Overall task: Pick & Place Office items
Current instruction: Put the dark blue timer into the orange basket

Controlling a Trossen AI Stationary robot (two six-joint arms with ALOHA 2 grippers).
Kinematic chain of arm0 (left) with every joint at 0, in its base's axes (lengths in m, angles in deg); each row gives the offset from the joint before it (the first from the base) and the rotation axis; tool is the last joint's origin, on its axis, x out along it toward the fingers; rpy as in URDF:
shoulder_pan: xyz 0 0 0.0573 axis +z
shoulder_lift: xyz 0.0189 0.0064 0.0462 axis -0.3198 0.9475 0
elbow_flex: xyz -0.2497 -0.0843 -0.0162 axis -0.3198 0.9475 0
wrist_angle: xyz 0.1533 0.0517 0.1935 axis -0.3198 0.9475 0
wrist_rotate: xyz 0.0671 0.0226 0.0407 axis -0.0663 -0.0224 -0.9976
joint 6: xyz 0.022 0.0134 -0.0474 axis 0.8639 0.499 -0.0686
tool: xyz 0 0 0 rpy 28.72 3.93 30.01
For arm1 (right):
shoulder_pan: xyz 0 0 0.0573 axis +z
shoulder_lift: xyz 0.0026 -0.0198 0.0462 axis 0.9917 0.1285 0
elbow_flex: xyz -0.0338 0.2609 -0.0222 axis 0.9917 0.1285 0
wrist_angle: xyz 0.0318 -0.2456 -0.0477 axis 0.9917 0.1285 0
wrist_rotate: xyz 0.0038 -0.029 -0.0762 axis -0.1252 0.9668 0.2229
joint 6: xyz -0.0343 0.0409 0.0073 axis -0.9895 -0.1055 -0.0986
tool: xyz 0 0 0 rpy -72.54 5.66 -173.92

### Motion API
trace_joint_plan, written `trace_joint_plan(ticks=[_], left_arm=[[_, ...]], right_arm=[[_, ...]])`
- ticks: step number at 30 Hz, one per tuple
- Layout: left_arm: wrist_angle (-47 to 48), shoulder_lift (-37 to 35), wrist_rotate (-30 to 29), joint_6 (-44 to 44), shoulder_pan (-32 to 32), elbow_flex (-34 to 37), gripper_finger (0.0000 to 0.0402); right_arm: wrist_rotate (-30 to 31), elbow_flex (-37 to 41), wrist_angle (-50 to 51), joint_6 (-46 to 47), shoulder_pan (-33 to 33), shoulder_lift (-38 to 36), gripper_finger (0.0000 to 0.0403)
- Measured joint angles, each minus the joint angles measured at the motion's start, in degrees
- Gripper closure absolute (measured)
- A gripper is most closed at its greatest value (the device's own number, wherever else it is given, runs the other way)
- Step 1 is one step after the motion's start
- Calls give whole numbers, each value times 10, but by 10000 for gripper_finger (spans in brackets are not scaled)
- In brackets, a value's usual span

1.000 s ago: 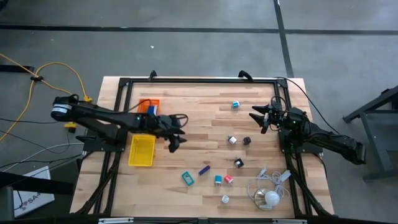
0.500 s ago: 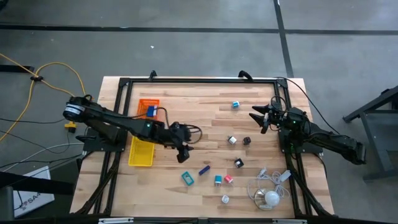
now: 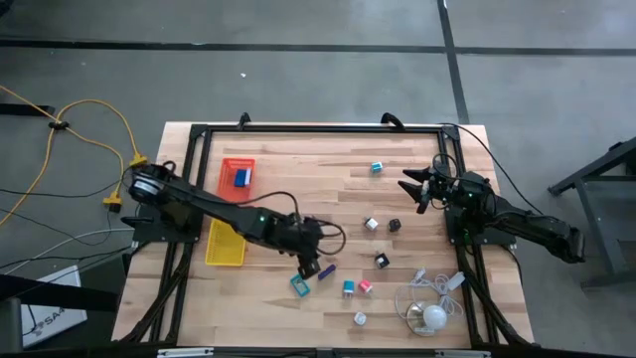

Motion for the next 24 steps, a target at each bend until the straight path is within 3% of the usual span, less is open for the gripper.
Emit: trace_joint_plan(ticks=[9,24], left_arm=[[67,61,-1,-45,-31,-79,200],[63,109,13,-118,-55,-84,200]], right_arm=[[0,0,0,0,0,0,184],[0,0,0,0,0,0,184]])
